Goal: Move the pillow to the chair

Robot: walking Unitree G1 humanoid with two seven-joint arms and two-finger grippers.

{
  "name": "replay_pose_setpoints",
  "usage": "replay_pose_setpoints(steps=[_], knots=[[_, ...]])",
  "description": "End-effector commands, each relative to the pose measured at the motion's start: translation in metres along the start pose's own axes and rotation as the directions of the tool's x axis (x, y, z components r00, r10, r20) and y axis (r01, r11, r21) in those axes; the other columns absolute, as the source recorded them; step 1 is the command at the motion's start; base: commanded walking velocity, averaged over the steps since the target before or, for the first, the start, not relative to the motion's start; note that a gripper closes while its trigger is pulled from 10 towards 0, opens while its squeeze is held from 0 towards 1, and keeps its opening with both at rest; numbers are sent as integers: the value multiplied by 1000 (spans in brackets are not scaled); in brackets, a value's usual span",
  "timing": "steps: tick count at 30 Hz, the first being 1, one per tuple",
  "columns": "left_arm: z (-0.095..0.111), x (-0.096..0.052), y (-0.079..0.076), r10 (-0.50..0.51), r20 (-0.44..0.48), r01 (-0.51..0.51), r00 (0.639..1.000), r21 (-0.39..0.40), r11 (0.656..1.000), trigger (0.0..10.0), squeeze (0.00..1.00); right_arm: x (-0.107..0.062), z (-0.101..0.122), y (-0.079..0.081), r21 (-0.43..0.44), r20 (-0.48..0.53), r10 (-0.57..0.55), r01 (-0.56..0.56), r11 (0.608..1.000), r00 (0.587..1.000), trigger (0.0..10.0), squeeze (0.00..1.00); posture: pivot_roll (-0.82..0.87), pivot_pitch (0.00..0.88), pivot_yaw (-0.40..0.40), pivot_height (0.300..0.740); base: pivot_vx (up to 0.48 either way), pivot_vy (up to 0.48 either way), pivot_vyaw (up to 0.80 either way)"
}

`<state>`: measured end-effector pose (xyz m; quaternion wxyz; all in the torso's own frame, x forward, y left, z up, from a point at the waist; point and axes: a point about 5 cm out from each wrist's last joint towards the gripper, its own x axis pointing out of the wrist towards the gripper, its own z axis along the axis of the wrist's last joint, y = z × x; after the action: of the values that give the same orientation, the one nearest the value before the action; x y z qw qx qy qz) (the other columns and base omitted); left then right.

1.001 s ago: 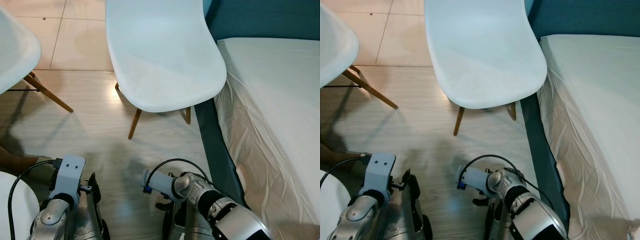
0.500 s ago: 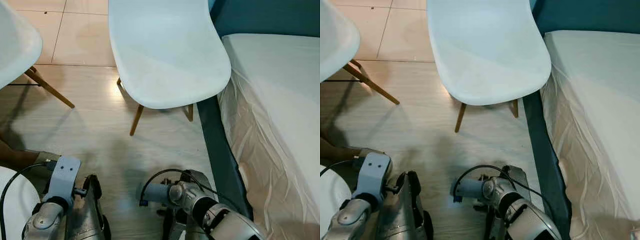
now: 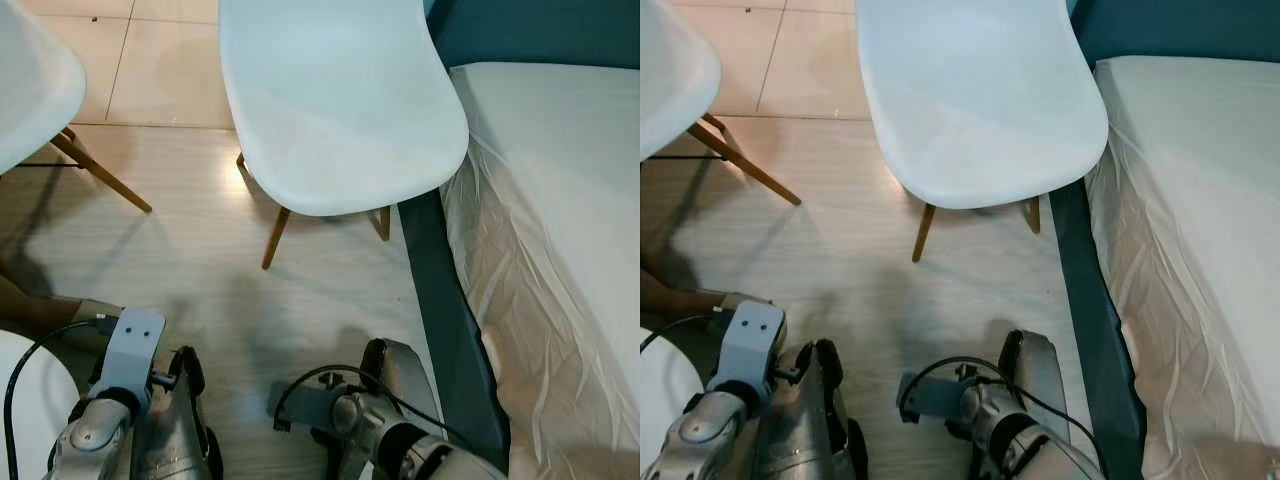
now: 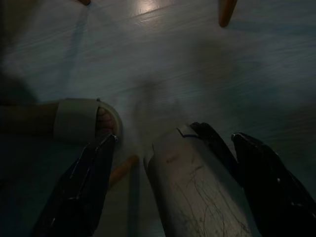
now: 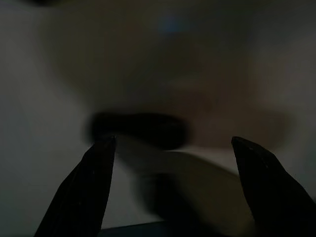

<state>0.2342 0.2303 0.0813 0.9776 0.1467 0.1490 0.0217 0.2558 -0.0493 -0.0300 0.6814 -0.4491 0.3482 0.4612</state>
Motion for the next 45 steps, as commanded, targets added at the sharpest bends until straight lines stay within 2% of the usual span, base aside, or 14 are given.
replay_pose_setpoints(steps=[1,9,11,13,16,17,20,23,26,27,28,30,38,45], knots=[[-13,-5,-4,-8,-59,8,998,0,1000,10000,0,9,10,30,20,15,81,-81,996,997,10000,0,323,427,-120,441,0,0,0],[-15,-1,-9,-25,-67,26,997,5,1000,10000,0,5,6,9,41,8,-82,82,996,997,10000,0,301,408,-117,441,0,0,0],[-17,2,-10,-23,-70,24,997,5,1000,10000,0,-3,7,-16,169,41,-240,230,958,970,10000,0,274,374,-134,441,0,0,0],[-19,8,-9,8,-71,-9,997,-23,1000,10000,0,-13,-5,-41,448,52,-358,298,843,932,10000,0,225,315,-152,441,0,0,0],[-23,16,-14,53,-83,-62,995,-108,992,10000,0,-28,-29,-66,674,47,-485,331,661,873,10000,0,176,229,-157,441,0,0,0],[-23,16,-14,53,-83,-62,995,-108,992,10000,0,-28,-29,-66,674,47,-485,331,661,873,10000,0,176,229,-157,441,0,0,0],[-30,29,-26,71,-121,-96,990,-216,972,10000,0,-40,-55,-72,806,141,-564,236,543,814,10000,0,134,154,-126,441,0,0,0],[-30,30,-28,65,-117,-90,991,-218,972,10000,0,-42,-58,-73,819,144,-578,231,525,803,10000,0,123,142,-120,441,0,0,0],[-32,35,-35,58,-121,-78,991,-171,982,10000,0,-53,-77,-80,925,35,-719,250,287,694,10000,0,102,103,-98,441,0,0,0],[-32,35,-35,58,-121,-78,991,-171,982,10000,0,-53,-77,-80,925,35,-719,250,287,694,10000,0,102,103,-98,441,0,0,0],[-33,38,-38,54,-120,-75,991,-173,982,10000,0,-58,-87,-80,956,-35,-766,244,161,642,10000,0,93,88,-88,441,0,0,0],[-33,40,-40,57,-118,-78,991,-185,980,10000,0,-60,-91,-80,964,-75,-786,245,99,614,10000,0,86,72,-82,441,0,0,0],[-31,50,-47,68,-112,-90,991,-211,973,10000,0,-60,-84,-81,968,26,-778,180,178,627,10000,0,69,54,-80,441,0,0,0],[-32,49,-48,92,-94,-111,991,-222,969,10000,0,-57,-88,-76,972,15,-763,171,163,646,10000,0,70,62,-101,441,0,0,0]])
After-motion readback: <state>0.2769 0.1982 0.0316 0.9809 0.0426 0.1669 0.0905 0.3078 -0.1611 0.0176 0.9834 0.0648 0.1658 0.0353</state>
